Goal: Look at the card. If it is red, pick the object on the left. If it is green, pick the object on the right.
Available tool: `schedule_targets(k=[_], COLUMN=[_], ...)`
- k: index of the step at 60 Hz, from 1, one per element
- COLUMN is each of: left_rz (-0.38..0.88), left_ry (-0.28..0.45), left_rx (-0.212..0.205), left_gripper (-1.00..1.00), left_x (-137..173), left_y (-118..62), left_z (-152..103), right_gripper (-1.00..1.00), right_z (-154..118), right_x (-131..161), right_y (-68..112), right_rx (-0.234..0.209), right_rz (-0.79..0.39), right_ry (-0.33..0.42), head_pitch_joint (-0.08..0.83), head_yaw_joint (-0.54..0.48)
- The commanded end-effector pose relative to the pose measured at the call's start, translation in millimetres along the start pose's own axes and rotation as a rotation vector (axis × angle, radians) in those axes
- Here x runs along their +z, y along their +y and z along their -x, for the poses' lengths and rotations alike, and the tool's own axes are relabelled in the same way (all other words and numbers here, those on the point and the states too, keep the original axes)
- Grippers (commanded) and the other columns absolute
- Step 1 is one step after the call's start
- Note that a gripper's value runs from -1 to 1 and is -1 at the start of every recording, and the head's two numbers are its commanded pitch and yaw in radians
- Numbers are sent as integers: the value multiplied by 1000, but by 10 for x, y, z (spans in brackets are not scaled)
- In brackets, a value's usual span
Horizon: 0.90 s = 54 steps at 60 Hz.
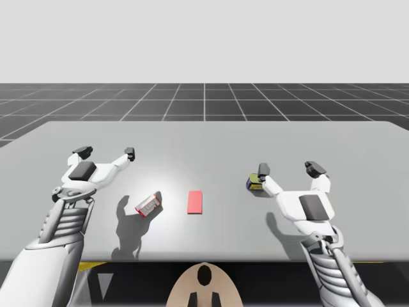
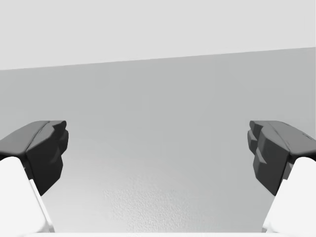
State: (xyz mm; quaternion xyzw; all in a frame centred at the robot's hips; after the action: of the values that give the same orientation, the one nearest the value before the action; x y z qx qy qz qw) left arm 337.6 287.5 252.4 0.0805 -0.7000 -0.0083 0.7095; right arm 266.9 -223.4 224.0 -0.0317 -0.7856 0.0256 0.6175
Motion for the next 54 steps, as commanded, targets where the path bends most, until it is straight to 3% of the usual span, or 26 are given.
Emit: schedule_targets(k=[1,9,36,54], left_rz=[-1,-2,1,11], left_ry=[0,-1,2,5], left_rx=[0,2,-8,-16], left_gripper=[-1000,-1000,-1000,-1000], left_x=[0,1,-16,-18], left_y=[1,2,5,-9], left_z=[0,-4,2,5], right_gripper=[-1000,-1000,-1000,-1000], right_z=[8,-12,-2,-4], right_x=[26,22,1,0], right_y=[44,53,49,52], right_rx=[-27,-37,-27,-12], right_rz=[40,4,8,13], right_ry=[9,-10,6,2], head_pitch_joint=[8,62,504,725], head_yaw_joint=[3,2,17,49])
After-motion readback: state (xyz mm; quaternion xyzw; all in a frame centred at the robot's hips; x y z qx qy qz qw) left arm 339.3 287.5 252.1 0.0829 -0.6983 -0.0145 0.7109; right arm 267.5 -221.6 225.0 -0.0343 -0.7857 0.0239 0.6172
